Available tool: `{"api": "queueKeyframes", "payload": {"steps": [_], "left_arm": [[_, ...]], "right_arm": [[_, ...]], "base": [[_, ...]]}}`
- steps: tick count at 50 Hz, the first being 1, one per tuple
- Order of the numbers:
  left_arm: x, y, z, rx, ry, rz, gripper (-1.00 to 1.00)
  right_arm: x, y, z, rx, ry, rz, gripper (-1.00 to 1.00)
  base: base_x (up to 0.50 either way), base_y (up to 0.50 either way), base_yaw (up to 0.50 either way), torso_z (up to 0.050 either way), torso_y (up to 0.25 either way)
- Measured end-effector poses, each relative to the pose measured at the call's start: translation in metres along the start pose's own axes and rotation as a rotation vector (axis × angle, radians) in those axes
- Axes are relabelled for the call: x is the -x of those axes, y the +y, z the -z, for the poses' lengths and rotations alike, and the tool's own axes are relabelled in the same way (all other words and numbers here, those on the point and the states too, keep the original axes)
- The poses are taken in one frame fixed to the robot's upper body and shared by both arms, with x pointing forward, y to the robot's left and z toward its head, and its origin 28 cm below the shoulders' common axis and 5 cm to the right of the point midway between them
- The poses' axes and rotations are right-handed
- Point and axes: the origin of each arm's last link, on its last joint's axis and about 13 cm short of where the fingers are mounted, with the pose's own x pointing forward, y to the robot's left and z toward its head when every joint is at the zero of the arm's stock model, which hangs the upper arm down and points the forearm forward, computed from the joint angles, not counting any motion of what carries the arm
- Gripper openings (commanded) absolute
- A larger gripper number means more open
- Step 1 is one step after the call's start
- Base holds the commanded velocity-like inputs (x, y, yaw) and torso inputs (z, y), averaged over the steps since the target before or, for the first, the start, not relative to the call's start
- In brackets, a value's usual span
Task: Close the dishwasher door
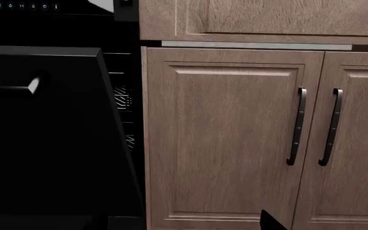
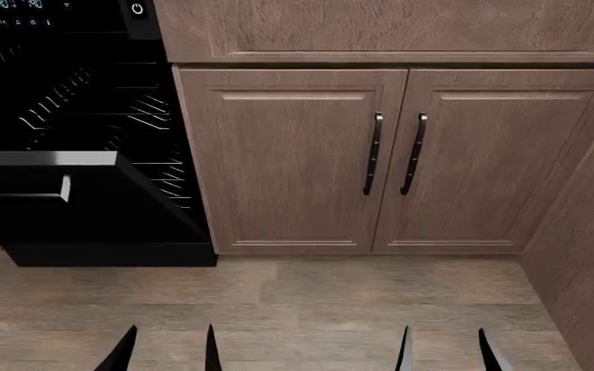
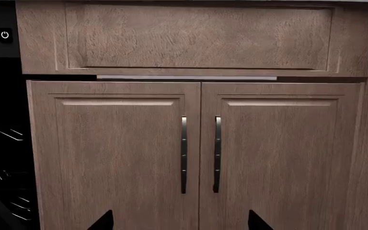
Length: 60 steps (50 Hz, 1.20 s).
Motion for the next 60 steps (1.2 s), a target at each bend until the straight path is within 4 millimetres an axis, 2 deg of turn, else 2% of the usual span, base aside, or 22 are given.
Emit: {"api": "queueKeyframes", "payload": {"steps": [60], "left_arm": [[-0.0001, -0.0003, -0.0011, 0.004, -0.002, 0.0, 1.0]], "right_arm": [[0.0, -0.0002, 0.0003, 0.001, 0.002, 0.002, 1.0]], "base": [[0.0, 0.0, 0.0, -0.05, 0.095]]}}
